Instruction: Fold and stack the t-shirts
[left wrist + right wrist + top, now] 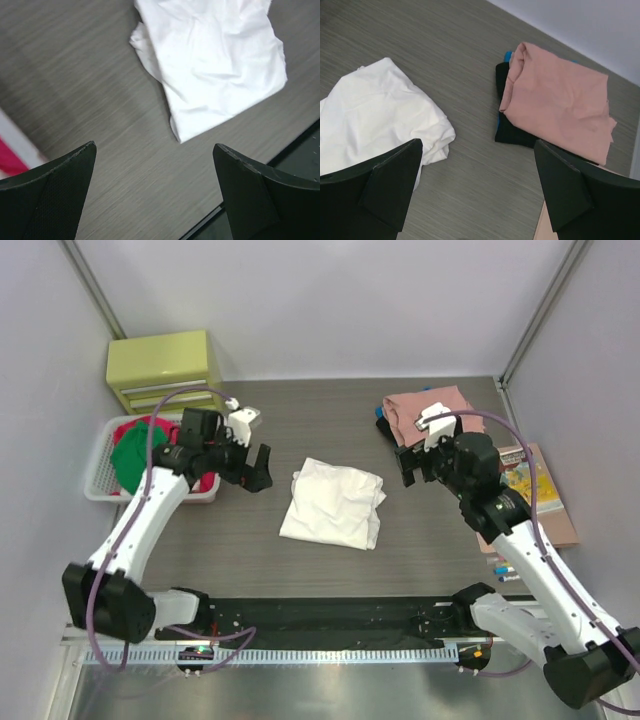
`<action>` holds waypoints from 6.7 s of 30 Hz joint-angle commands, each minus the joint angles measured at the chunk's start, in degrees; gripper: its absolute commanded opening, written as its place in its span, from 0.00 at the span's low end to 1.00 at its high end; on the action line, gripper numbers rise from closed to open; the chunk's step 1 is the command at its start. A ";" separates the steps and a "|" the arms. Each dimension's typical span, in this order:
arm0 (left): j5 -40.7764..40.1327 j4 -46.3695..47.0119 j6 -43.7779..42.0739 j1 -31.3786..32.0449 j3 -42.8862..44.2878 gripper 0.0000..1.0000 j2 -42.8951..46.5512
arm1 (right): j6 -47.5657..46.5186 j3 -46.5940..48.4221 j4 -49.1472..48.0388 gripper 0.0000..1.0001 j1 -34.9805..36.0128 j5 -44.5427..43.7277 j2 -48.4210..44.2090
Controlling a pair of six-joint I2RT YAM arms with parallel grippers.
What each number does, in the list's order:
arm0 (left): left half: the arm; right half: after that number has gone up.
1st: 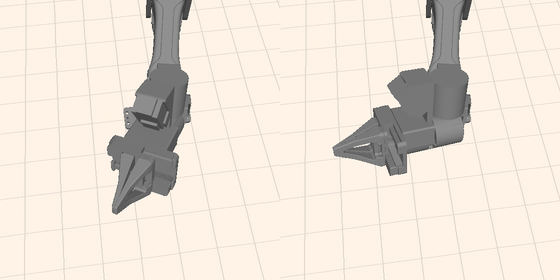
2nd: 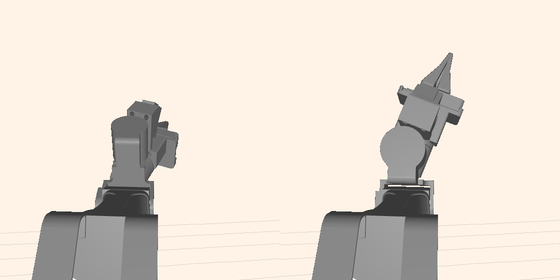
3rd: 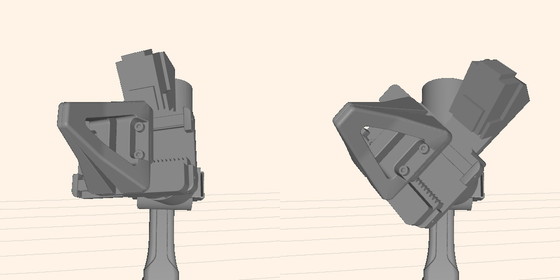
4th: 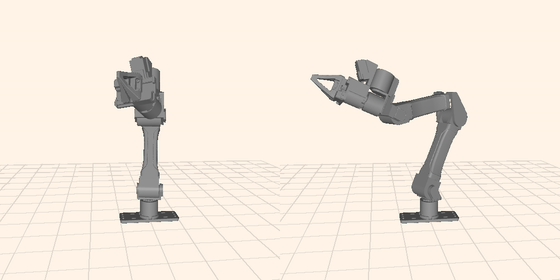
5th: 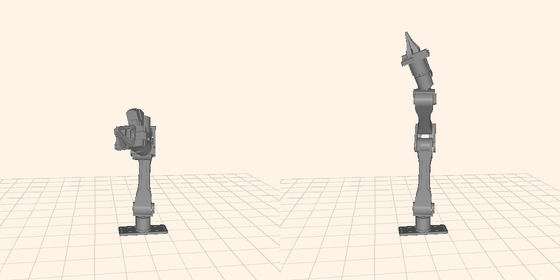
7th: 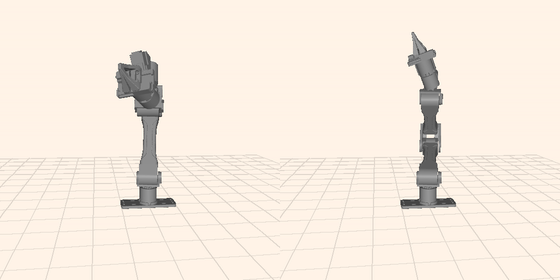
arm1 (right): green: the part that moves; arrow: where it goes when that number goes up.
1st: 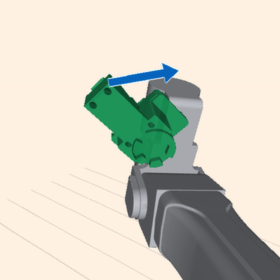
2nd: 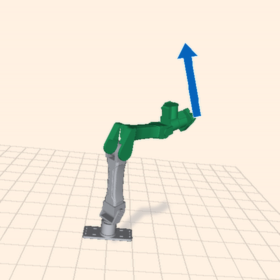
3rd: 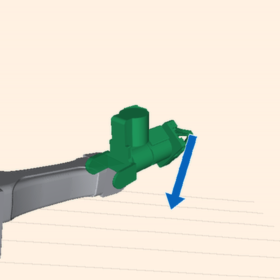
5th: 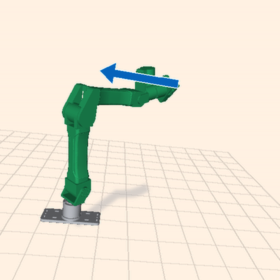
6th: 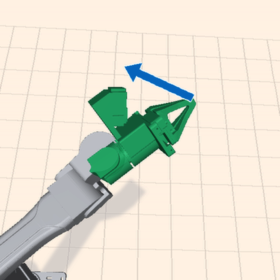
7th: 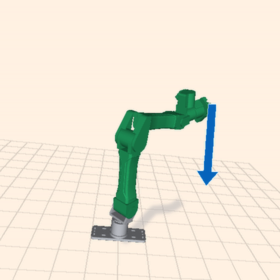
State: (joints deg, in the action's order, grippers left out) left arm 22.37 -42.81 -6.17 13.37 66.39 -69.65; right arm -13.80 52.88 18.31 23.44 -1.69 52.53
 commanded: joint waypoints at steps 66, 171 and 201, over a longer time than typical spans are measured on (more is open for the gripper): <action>22.28 6.33 13.82 -4.84 7.61 1.00 -45.57 | 11.33 2.49 -5.88 1.00 -17.12 48.64 53.99; 23.07 5.45 8.81 8.52 14.82 0.00 -30.12 | 3.70 11.98 12.63 0.01 -8.24 62.25 39.50; 12.70 -6.57 2.57 13.09 45.92 0.00 -44.95 | -1.49 19.36 15.01 0.01 -18.60 54.26 35.97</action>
State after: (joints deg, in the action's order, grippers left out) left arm 36.82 -47.18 -2.09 25.96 105.49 -111.18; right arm -13.61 69.23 32.42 5.85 53.52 89.08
